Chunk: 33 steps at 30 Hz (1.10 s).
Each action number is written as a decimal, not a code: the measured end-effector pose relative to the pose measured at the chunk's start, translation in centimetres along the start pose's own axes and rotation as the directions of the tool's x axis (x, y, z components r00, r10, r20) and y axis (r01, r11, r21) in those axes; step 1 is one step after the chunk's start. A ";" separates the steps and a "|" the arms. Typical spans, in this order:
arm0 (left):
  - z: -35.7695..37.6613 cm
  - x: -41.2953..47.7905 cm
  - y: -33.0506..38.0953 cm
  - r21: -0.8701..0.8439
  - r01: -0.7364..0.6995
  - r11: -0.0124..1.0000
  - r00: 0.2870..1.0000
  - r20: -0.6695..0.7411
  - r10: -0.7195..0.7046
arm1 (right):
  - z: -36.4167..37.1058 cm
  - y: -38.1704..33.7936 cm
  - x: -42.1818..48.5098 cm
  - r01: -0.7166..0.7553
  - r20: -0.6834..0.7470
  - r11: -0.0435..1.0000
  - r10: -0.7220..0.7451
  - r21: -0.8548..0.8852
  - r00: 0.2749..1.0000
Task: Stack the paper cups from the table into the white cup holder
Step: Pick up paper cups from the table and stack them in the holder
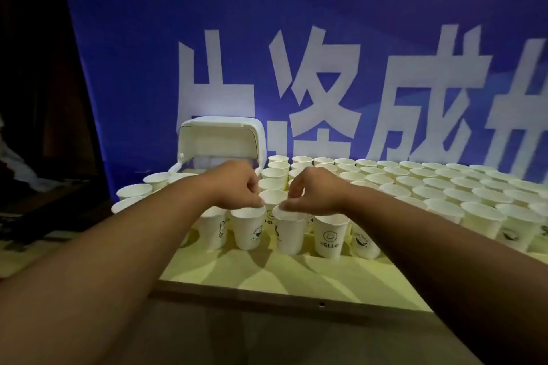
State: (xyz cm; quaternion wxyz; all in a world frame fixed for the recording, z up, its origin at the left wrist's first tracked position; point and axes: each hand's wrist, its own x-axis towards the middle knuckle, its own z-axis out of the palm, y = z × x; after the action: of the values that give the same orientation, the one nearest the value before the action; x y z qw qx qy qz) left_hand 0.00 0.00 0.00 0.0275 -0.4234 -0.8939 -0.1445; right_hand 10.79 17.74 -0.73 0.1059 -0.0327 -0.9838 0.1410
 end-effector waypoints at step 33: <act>-4.8 4.7 -6.4 -0.075 0.116 0.990 0.940 -0.314 -0.134 | -2.8 0.4 8.4 -0.066 -0.351 0.993 0.096 0.098 0.932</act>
State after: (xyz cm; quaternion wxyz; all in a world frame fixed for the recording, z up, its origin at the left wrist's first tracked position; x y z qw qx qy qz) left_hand -8.26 -1.65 3.91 0.1506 -0.3373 -0.8985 -0.2371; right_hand 3.17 19.66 3.48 0.2769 -0.0936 -0.9395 0.1786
